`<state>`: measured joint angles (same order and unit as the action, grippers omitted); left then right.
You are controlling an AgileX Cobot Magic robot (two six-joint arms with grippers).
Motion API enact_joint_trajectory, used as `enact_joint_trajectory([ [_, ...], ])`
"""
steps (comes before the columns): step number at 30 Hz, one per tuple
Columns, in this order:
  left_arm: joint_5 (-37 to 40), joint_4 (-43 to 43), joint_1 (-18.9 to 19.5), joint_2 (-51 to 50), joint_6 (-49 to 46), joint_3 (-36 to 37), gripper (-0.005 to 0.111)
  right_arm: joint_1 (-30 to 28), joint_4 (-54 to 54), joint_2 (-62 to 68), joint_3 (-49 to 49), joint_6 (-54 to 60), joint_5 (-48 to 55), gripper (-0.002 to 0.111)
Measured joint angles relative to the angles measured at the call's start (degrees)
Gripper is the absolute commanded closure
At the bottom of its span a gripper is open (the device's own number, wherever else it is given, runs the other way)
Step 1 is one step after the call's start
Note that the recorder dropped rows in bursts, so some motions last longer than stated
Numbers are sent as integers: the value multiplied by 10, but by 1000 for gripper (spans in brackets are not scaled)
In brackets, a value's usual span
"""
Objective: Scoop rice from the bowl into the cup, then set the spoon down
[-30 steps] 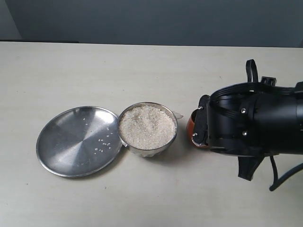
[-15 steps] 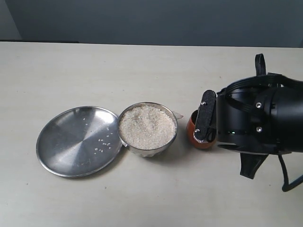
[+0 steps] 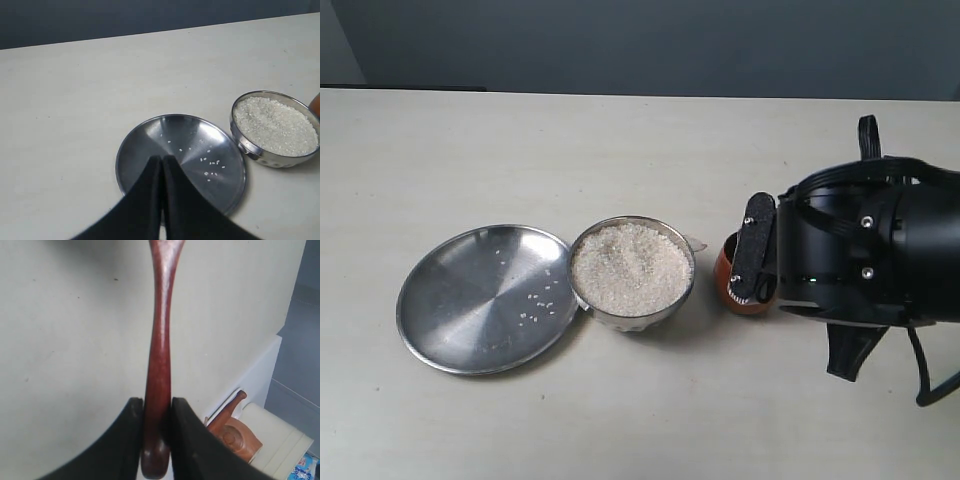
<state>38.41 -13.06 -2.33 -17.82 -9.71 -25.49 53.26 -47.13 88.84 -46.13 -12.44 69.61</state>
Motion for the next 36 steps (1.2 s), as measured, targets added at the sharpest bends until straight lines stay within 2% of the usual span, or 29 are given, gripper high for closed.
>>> enact_joint_trajectory([
  [11,0,0,0,0,0,0,106,-13,-4,-79,0,-116,0,109],
  [17,0,0,0,0,0,0,106,-89,72,-180,0,-199,-18,109],
  [22,0,0,0,0,0,0,106,-161,201,-237,0,-227,-113,109],
  [26,0,0,0,0,0,0,106,-187,244,-243,1,-231,-151,109],
  [32,0,0,0,0,0,0,106,-193,286,-243,14,-224,-215,109],
  [36,0,0,0,0,0,0,106,-177,435,-238,15,-92,-324,109],
])
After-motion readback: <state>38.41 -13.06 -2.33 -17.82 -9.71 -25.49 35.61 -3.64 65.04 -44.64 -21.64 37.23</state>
